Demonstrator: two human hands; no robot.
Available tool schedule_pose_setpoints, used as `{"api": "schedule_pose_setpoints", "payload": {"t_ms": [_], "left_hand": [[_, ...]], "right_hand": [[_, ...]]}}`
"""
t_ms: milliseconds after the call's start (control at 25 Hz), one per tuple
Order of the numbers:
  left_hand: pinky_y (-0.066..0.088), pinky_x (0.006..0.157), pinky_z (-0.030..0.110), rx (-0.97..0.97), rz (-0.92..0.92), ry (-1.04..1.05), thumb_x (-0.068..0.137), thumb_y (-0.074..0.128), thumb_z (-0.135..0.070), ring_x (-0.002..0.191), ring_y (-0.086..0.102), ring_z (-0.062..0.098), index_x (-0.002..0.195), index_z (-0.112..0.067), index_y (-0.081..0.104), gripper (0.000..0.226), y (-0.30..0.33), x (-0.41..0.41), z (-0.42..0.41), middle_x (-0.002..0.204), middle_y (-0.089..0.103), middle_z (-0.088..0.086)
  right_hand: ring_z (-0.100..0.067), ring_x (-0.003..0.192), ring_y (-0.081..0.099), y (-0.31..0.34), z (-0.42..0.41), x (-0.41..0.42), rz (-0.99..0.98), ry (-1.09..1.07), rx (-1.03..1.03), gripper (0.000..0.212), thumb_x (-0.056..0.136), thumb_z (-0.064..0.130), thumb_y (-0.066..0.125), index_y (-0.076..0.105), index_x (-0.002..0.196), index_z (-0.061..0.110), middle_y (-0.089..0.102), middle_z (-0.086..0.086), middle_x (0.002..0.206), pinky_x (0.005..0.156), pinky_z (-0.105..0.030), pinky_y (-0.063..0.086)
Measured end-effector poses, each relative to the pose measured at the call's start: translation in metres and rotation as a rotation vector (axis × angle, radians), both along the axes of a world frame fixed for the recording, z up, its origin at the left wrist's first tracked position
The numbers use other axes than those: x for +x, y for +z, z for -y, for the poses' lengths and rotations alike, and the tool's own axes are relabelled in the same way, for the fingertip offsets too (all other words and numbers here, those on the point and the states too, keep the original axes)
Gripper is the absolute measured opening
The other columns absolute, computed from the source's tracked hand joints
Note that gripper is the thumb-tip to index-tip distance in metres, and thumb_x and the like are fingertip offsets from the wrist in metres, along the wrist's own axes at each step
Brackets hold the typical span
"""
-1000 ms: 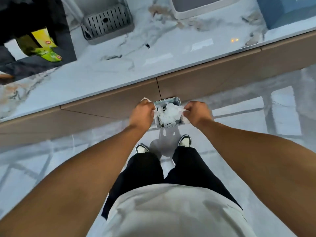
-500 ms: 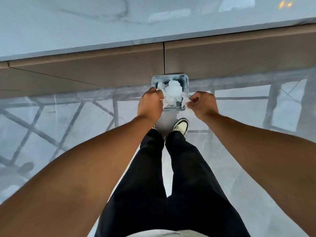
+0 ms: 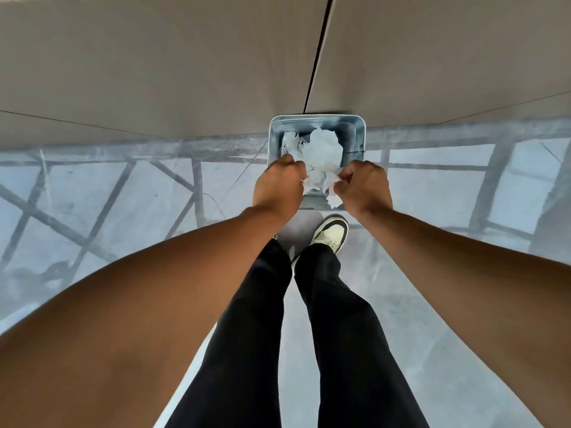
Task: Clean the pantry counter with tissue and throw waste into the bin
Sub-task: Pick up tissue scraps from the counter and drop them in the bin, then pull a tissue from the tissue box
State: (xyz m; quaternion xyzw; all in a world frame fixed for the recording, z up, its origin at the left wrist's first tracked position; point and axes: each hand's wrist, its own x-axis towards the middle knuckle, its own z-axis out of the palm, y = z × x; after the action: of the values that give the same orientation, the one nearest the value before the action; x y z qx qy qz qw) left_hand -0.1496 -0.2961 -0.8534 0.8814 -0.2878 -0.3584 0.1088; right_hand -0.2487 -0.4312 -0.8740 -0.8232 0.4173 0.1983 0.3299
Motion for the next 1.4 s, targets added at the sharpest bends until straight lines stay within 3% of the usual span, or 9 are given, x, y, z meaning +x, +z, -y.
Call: {"api": "schedule_pose_setpoints", "payload": {"t_ms": [280,600,720,880,1040,1200,1400], "left_hand": [[0.057,0.082,0.049,-0.007,-0.001,0.017,0.089,0.059,-0.001,0.105,0.061,0.037,0.11,-0.008,0.069,0.025,-0.029,0.0,0.006,0.115,0.06,0.013],[0.052,0.092,0.047,0.051,0.043,-0.048,0.087,0.068,-0.019,0.117,0.053,0.034,0.128,-0.01,0.056,0.044,-0.019,0.002,0.005,0.126,0.053,0.014],[0.047,0.099,0.049,0.074,0.055,-0.072,0.09,0.064,-0.028,0.123,0.049,0.036,0.134,-0.01,0.051,0.049,-0.004,0.006,0.001,0.133,0.051,0.015],[0.038,0.109,0.05,0.109,0.099,-0.139,0.091,0.058,-0.043,0.133,0.041,0.037,0.142,-0.014,0.043,0.061,0.028,0.016,-0.005,0.146,0.044,0.015],[0.029,0.116,0.054,0.136,0.125,-0.163,0.089,0.056,-0.053,0.141,0.032,0.038,0.147,-0.017,0.034,0.071,0.071,0.021,-0.012,0.151,0.037,0.016],[0.027,0.117,0.057,0.165,0.15,-0.155,0.09,0.052,-0.057,0.143,0.028,0.038,0.15,-0.019,0.029,0.075,0.13,0.02,-0.023,0.154,0.033,0.016],[0.024,0.117,0.058,0.166,0.182,-0.149,0.089,0.051,-0.059,0.144,0.027,0.037,0.15,-0.021,0.028,0.076,0.205,0.016,-0.038,0.154,0.032,0.015]], "right_hand": [[-0.025,0.091,0.065,-0.031,-0.006,0.003,-0.017,-0.046,-0.026,0.018,0.085,0.018,0.073,0.07,0.1,0.01,0.068,-0.011,0.104,0.075,-0.022,0.044],[-0.026,0.108,0.06,-0.015,-0.007,0.001,0.021,-0.091,0.016,0.051,0.083,0.03,0.076,0.052,0.125,0.015,0.056,-0.01,0.125,0.082,-0.027,0.042],[-0.027,0.122,0.054,0.003,-0.005,0.003,0.021,-0.016,0.069,0.067,0.083,0.037,0.074,0.043,0.139,0.016,0.047,-0.009,0.14,0.093,-0.032,0.045],[-0.027,0.142,0.033,0.035,-0.003,0.007,-0.022,0.122,0.157,0.093,0.081,0.05,0.073,0.022,0.153,0.018,0.023,-0.007,0.159,0.113,-0.044,0.036],[-0.03,0.149,0.015,0.073,-0.006,0.008,-0.083,0.201,0.151,0.092,0.086,0.065,0.055,0.013,0.155,0.023,0.01,-0.009,0.164,0.119,-0.051,0.023],[-0.031,0.149,0.012,0.126,-0.009,0.005,-0.136,0.275,0.112,0.086,0.087,0.076,0.032,0.01,0.155,0.027,0.009,-0.006,0.164,0.118,-0.056,0.019],[-0.034,0.147,0.015,0.197,-0.007,0.002,-0.121,0.377,0.054,0.087,0.084,0.078,0.031,0.011,0.153,0.03,0.011,-0.005,0.164,0.115,-0.059,0.018]]}}
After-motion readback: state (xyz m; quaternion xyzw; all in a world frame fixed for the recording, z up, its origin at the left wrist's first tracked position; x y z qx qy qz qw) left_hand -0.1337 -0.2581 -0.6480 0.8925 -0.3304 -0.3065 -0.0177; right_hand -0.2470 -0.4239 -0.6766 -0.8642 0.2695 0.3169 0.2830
